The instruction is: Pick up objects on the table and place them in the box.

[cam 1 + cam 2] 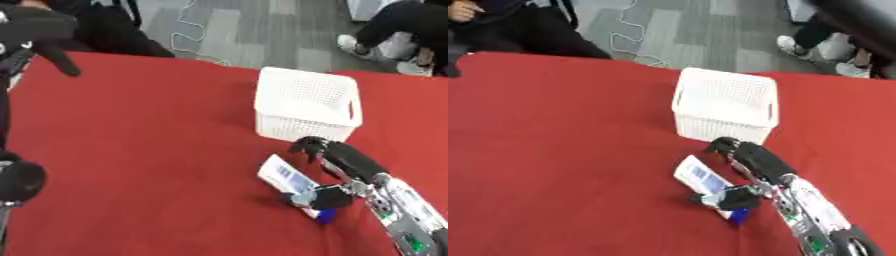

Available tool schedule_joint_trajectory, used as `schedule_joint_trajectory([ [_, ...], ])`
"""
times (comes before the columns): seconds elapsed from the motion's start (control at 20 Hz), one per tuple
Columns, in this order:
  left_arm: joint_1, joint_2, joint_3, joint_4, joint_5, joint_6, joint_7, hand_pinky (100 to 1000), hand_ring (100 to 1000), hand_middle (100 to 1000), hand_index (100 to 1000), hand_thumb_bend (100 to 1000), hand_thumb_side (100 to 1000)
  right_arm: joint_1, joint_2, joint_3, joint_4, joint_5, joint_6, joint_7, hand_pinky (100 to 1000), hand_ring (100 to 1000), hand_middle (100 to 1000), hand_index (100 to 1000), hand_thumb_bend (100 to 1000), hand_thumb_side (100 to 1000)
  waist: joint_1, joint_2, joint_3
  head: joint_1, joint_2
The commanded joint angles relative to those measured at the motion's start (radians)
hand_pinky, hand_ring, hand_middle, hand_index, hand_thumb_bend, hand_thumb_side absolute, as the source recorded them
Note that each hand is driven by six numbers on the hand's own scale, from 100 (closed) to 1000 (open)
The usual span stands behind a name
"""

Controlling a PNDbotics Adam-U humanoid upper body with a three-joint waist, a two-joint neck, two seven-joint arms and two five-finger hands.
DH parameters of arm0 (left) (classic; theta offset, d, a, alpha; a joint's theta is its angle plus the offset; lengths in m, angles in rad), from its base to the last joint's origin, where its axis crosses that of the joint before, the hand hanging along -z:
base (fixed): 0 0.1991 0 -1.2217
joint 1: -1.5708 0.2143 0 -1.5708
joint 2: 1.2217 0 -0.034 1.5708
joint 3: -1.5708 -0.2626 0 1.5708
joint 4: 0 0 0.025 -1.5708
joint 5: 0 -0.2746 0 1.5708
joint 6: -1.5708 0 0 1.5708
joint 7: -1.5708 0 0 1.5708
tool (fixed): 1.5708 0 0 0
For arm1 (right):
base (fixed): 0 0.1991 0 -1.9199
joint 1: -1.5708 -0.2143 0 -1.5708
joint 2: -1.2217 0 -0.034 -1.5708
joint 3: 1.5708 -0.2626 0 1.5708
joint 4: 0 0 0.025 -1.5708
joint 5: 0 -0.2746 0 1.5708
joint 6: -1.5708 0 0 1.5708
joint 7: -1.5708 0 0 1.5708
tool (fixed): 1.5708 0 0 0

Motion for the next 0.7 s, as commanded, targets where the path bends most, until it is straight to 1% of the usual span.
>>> schedule_joint_trajectory([
  [0.05,-0.017,0.011,0.002,-0.014,0.007,-0.003,-0.002,642,431,669,797,563,1000,0.001,-0.001,0.011,-0.020,-0.004,-0.006,0.019,383,626,836,891,714,708,0.000,-0.011,0.002,0.010,-0.003],
  [0.25,-0.017,0.011,0.002,-0.014,0.007,-0.004,-0.002,642,430,669,797,563,1000,0.004,-0.004,0.017,-0.012,0.000,-0.013,0.023,387,627,834,886,712,709,-0.001,-0.011,0.003,0.013,-0.003],
  [0.7,-0.018,0.012,0.002,-0.014,0.007,-0.004,-0.002,643,430,668,797,562,1000,0.001,-0.004,0.027,0.031,-0.009,-0.020,0.033,388,626,842,912,723,687,0.000,-0.007,0.001,0.016,-0.003],
])
